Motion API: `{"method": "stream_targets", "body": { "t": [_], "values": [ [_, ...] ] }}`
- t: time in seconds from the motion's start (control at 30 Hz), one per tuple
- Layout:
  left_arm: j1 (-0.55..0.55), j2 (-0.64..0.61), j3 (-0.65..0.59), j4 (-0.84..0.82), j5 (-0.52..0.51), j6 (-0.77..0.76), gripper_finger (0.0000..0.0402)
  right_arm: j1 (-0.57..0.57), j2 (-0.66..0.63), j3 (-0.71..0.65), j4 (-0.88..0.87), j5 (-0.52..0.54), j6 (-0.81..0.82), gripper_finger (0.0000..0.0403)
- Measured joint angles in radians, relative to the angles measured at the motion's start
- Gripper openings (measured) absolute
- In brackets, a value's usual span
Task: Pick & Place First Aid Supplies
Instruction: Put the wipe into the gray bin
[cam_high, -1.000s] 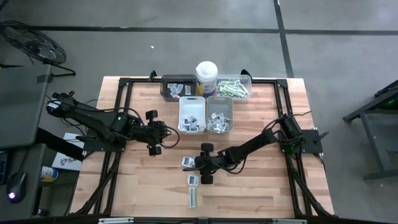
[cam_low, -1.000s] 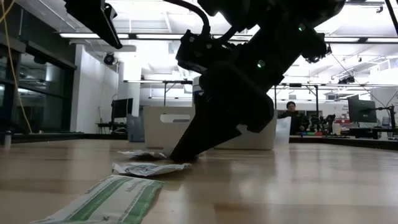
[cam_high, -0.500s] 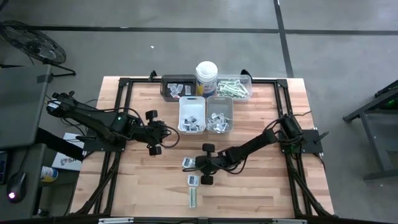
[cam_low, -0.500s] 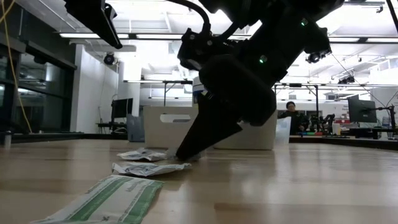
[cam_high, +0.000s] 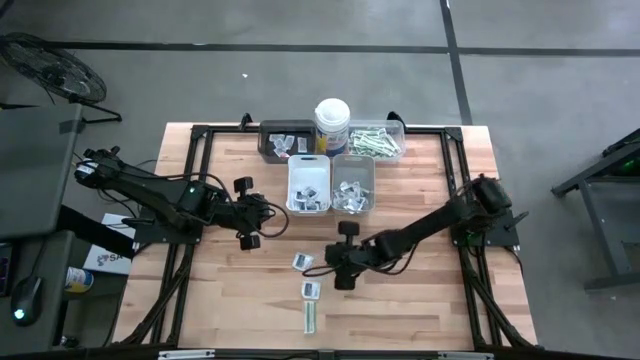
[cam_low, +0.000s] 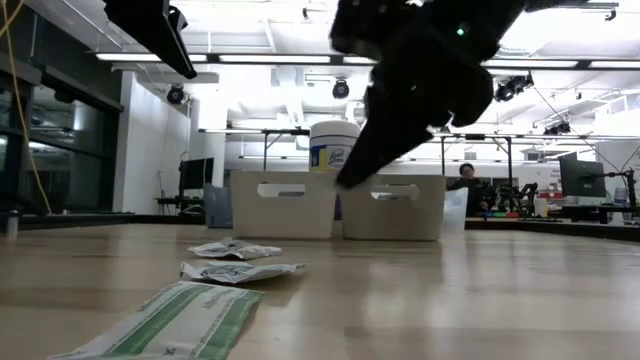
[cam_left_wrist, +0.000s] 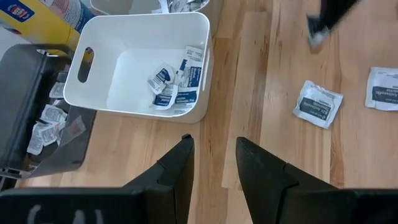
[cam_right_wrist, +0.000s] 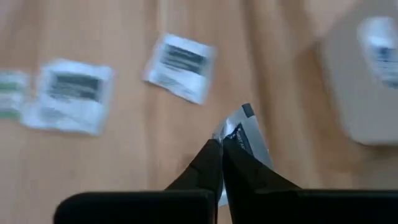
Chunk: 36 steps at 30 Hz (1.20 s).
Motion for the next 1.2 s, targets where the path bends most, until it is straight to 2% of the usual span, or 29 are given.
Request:
{"method": "stream_targets", "body": {
  "t": [0.27,0.5,0.7,0.9,1.2],
  "values": [
    [0.000,0.000,0.000,0.000,-0.005,-0.006,0.0115,-0.056,-0.170,0.000,-0.241,0.116,-0.038,0.0001],
    [0.000,0.000,0.000,0.000,-0.019,-0.006,0.0115,-0.201,-0.247,0.001,-0.435,0.108,-0.061,0.0001],
    [0.000,0.000,0.000,0.001,-0.019,-0.006,0.0115,-0.339,-0.248,0.000,-0.493,0.010,-0.089,0.0000],
    [0.000,0.000,0.000,0.024,0.013,0.001,0.0115,-0.453,-0.248,0.000,-0.492,-0.044,-0.139,0.0000],
    [0.000,0.000,0.000,0.031,0.054,0.019,0.0115,-0.575,-0.246,0.000,-0.478,-0.173,-0.203,0.0002]
  ]
}}
